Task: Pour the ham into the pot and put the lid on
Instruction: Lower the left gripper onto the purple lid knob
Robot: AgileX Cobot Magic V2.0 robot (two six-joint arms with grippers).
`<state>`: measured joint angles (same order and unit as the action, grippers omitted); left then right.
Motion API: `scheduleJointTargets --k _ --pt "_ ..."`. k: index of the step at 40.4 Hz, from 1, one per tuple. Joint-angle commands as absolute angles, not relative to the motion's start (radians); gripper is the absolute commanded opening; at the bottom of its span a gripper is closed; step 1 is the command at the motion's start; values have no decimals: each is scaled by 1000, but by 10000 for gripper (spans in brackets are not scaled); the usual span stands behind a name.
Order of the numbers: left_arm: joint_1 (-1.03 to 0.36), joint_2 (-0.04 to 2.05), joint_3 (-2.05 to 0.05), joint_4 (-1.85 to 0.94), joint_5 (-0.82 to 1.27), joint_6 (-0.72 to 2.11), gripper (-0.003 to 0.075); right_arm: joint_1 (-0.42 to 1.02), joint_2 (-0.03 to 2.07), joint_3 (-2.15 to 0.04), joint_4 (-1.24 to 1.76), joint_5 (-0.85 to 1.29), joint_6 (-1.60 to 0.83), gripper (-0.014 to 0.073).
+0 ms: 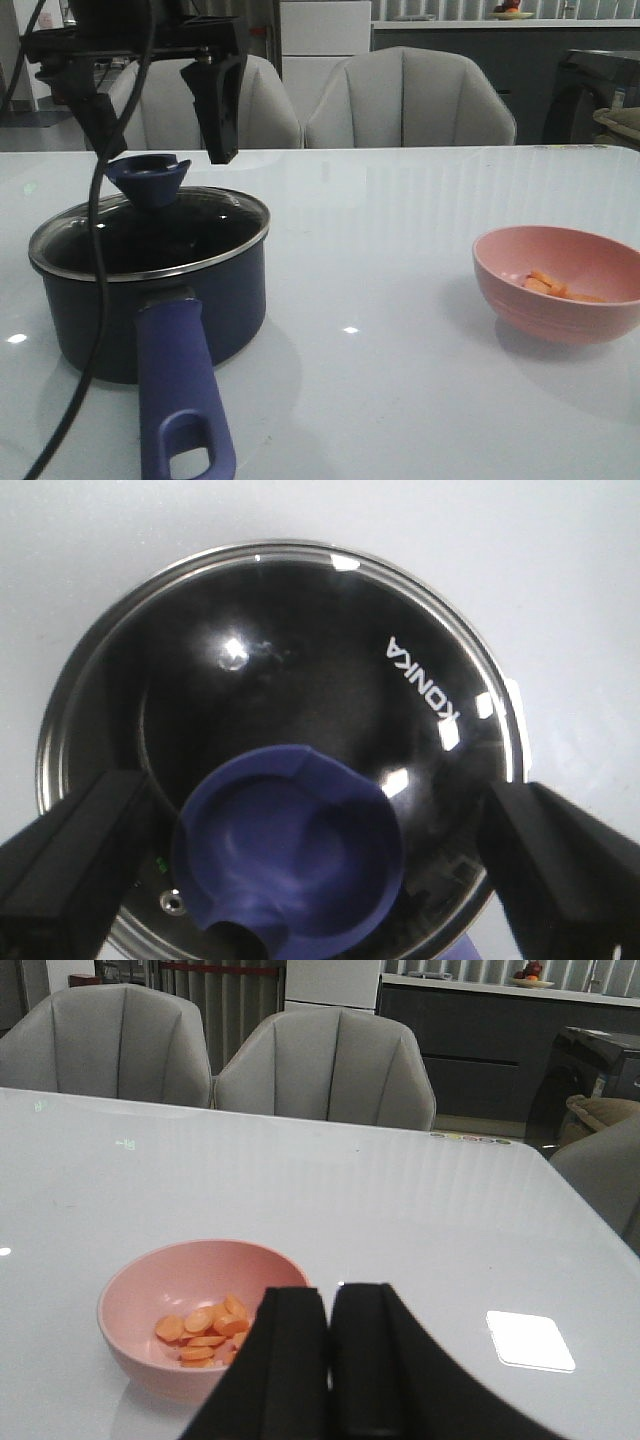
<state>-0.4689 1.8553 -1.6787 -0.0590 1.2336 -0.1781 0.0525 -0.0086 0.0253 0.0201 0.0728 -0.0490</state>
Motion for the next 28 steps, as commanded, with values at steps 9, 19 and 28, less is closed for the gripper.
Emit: scheduleJointTargets --k 9,19,28 --pt "-476 1833 -1713 -73 1286 -198 692 49 -29 36 9 -10 -48 150" --pt "-476 1833 -1688 -73 1286 -198 691 49 -29 36 9 -10 -48 150" --pt "-476 1833 -1661 -71 1286 -198 691 49 -29 36 9 -10 -48 150"
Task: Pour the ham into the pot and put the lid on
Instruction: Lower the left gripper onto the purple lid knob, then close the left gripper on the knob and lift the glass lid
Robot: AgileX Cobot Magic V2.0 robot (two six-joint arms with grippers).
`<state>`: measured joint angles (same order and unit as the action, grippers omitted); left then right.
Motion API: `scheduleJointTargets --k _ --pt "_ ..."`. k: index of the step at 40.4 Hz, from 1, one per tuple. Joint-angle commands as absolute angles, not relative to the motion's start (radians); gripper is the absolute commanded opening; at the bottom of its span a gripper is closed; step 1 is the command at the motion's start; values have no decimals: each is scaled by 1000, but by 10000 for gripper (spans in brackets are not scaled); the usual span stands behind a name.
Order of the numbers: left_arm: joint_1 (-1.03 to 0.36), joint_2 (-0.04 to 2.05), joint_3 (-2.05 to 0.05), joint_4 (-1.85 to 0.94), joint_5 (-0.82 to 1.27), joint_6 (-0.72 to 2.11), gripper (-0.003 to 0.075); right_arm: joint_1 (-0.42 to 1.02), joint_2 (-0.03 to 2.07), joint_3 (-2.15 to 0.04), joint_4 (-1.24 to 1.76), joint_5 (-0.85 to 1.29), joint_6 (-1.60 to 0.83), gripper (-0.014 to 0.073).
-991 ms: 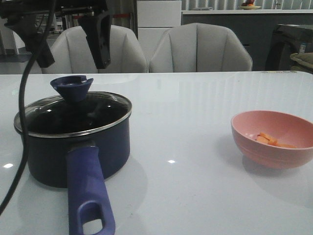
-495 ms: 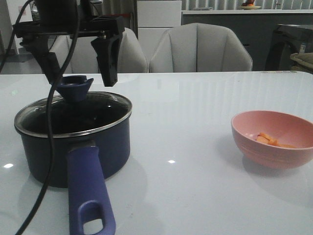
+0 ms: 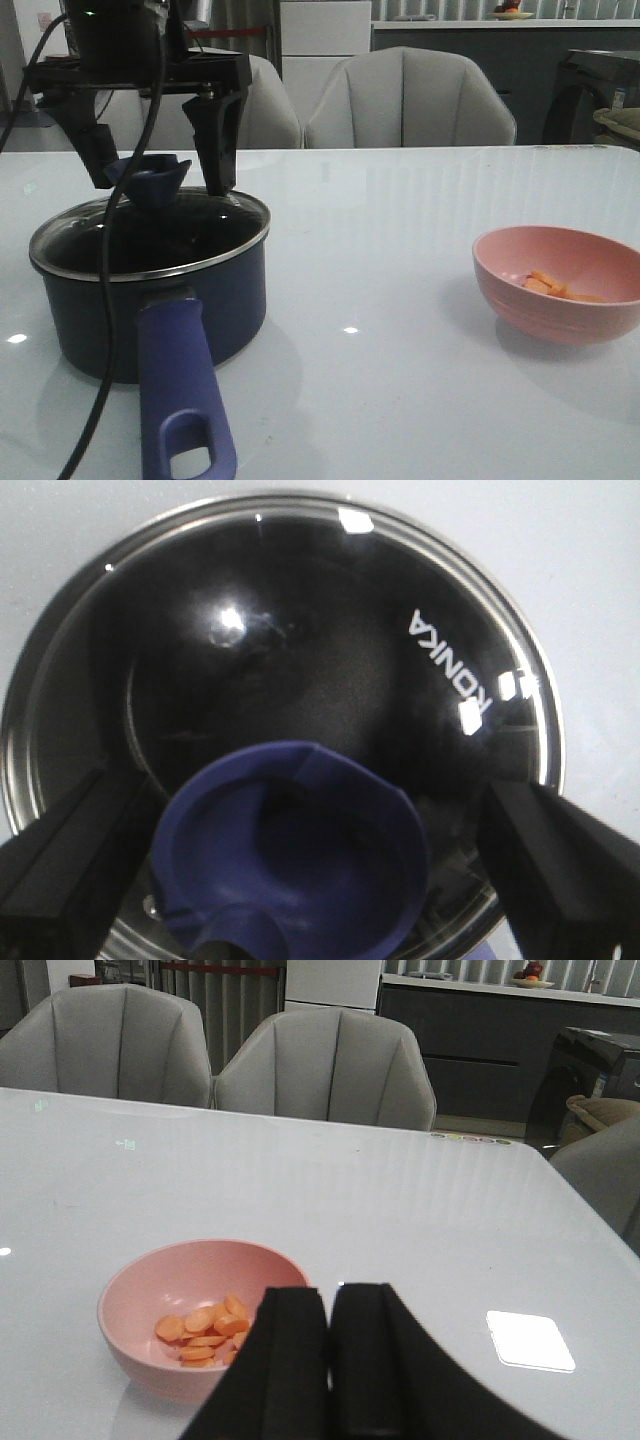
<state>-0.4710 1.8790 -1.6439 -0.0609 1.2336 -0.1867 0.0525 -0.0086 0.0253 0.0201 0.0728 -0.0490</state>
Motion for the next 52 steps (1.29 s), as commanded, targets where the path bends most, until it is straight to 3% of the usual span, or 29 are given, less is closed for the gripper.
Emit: scheduleJointTargets --k 1,38,44,52 --pt "-476 1833 -1661 -71 1286 -198 691 49 -29 36 9 -10 -48 150" --pt "-474 1873 -1659 -62 1286 -198 680 49 -29 36 9 -10 -48 150" --pt "-474 1873 -1659 -62 1286 -198 573 49 -29 36 9 -10 -48 150" --pt "-474 1873 -1659 -64 1286 -198 339 49 -29 36 9 -10 -48 150"
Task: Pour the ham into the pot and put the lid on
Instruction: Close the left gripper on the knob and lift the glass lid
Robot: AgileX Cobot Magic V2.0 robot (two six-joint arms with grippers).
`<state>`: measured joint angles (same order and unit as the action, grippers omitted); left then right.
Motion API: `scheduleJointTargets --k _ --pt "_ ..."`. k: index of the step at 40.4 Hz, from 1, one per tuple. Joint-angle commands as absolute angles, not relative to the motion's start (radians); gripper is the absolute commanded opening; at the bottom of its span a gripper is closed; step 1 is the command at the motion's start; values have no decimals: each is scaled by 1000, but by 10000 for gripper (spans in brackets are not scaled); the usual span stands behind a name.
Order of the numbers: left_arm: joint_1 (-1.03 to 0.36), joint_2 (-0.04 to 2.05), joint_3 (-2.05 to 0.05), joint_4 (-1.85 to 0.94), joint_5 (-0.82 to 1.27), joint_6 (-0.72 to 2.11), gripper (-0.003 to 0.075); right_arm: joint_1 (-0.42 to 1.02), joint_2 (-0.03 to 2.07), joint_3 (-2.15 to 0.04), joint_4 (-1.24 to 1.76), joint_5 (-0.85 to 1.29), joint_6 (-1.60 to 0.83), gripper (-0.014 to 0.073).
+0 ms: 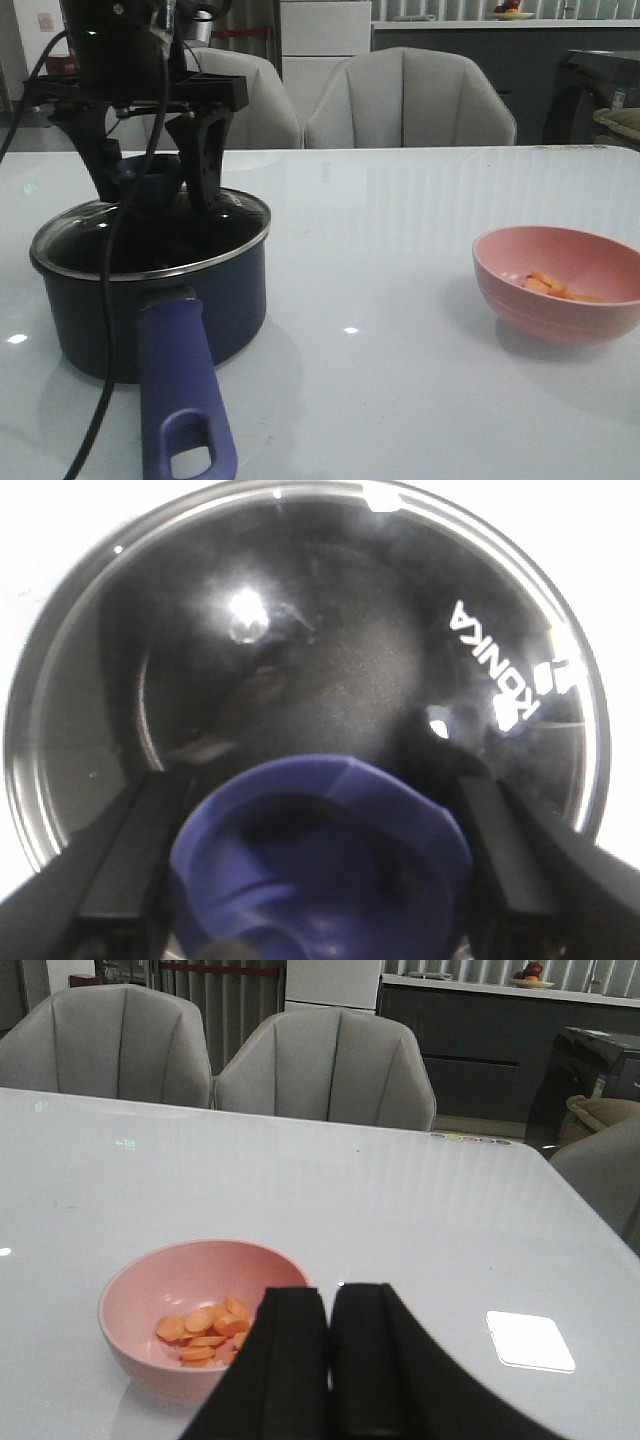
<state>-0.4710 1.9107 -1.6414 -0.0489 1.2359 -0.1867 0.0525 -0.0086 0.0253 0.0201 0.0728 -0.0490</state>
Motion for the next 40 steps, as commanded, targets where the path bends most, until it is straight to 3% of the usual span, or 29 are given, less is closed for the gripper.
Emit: scheduleJointTargets --k 1,6,40 --pt "-474 1873 -1659 -64 1286 -198 321 49 -29 36 9 -10 -48 150" --pt "-474 1873 -1659 -64 1286 -198 269 49 -29 36 9 -10 -48 150" --pt "-474 1806 -1718 -64 1286 -194 270 49 -29 36 9 -10 -48 150"
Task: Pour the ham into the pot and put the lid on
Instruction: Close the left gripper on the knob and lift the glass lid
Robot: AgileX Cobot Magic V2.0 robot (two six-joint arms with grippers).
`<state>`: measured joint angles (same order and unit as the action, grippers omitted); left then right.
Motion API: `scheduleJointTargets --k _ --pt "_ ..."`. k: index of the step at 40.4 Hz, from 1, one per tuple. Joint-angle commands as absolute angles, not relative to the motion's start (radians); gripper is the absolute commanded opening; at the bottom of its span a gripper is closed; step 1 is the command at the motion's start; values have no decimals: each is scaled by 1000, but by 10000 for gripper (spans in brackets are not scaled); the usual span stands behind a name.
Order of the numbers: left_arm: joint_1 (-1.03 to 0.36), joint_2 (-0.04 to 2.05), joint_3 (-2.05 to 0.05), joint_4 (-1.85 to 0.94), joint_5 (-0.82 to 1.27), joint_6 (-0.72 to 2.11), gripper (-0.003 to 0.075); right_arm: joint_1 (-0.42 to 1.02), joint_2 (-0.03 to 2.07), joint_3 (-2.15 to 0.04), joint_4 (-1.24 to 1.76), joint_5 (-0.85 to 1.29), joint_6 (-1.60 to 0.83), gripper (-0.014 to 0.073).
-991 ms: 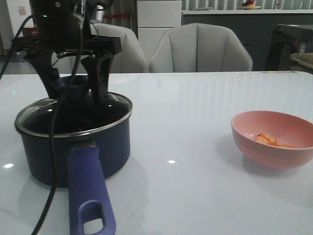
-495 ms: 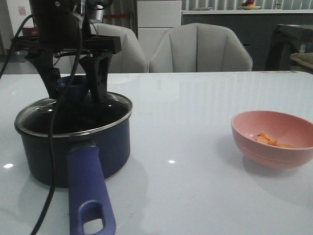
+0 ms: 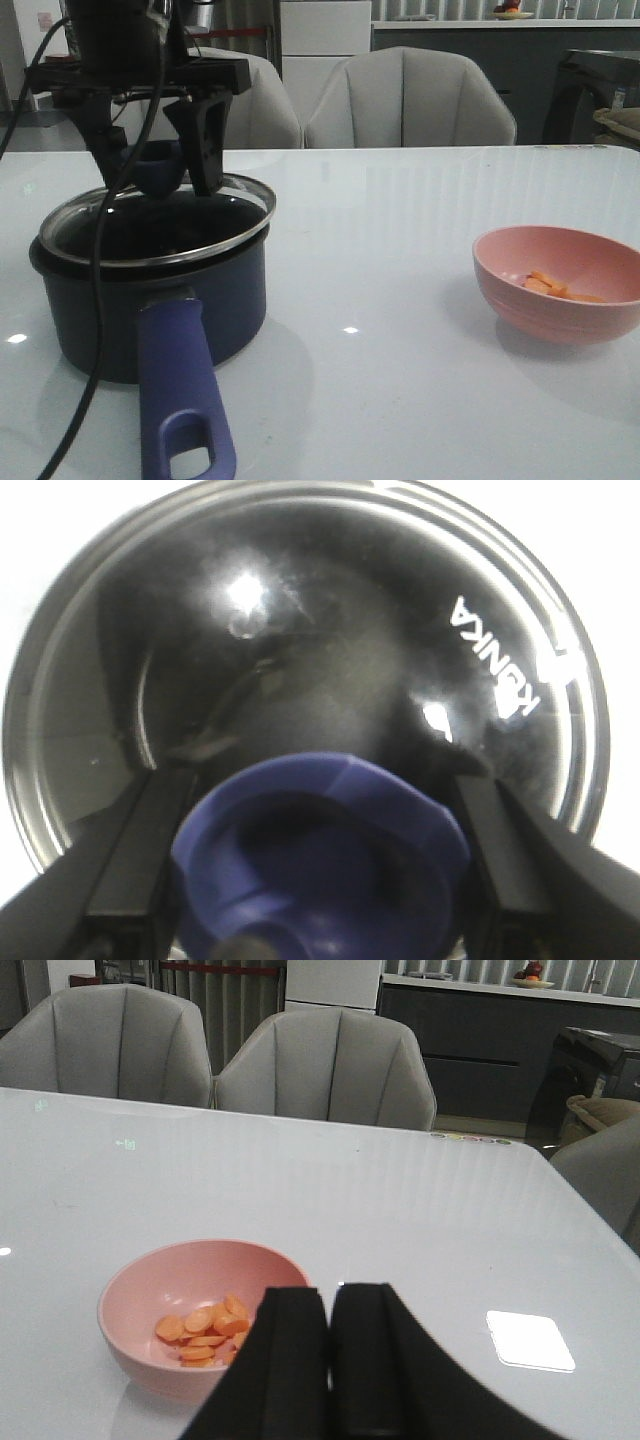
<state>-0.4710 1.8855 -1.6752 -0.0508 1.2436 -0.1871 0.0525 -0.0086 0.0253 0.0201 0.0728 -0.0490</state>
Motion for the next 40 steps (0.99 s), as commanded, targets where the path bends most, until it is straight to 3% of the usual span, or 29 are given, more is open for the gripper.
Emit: scheduleJointTargets --k 1,17,32,40 --pt "-474 1804 -1720 -62 1286 -194 270 49 -29 36 9 -10 -48 150" --pt "-404 1718 -1705 26 1286 -194 270 49 -29 36 9 -10 -48 150" --pt "-26 1546 -1387 26 1274 -61 270 49 -29 36 9 -10 -48 150" --pt "173 1499 -1263 -73 1125 -35 270 49 -29 36 9 -10 -48 150"
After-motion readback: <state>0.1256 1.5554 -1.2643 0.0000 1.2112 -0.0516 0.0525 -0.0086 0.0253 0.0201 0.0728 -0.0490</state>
